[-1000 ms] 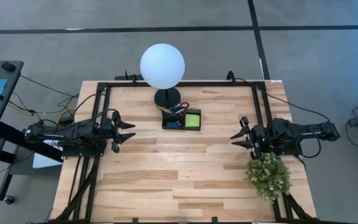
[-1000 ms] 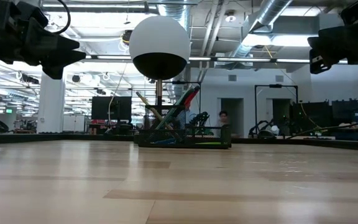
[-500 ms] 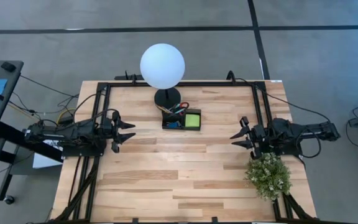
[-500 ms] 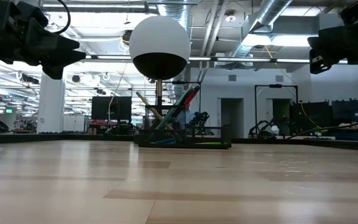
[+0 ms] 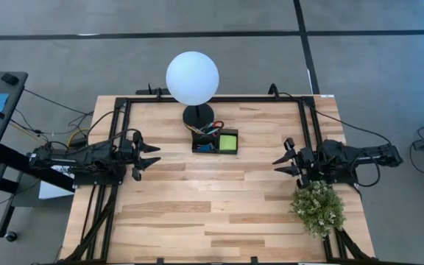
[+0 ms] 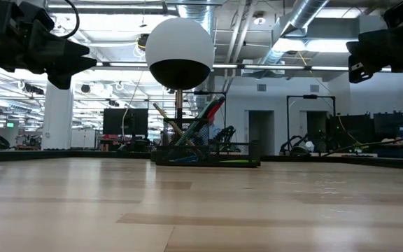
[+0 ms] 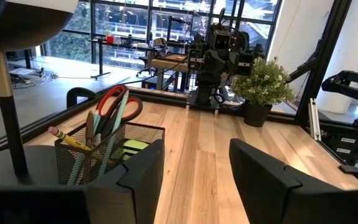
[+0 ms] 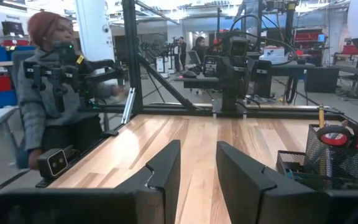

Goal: Pick and place office supplies into organizer
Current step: Return to Home Position

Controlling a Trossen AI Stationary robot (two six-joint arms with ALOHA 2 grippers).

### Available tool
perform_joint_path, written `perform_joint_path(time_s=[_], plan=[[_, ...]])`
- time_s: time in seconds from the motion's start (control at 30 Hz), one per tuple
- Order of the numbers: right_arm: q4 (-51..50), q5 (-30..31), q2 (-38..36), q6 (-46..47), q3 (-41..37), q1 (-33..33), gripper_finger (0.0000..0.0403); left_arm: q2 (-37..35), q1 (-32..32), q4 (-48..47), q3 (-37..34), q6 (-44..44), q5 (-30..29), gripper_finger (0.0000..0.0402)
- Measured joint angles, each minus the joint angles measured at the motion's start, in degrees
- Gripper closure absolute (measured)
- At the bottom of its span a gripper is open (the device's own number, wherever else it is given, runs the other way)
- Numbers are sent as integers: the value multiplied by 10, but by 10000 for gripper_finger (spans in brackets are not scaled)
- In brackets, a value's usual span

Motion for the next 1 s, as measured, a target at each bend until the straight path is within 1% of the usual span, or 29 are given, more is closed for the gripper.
perform_joint_path(time_s=[1.0], plan=[[0, 0, 0, 0, 0, 0, 306, 0, 0, 0, 0, -1, 0, 226]])
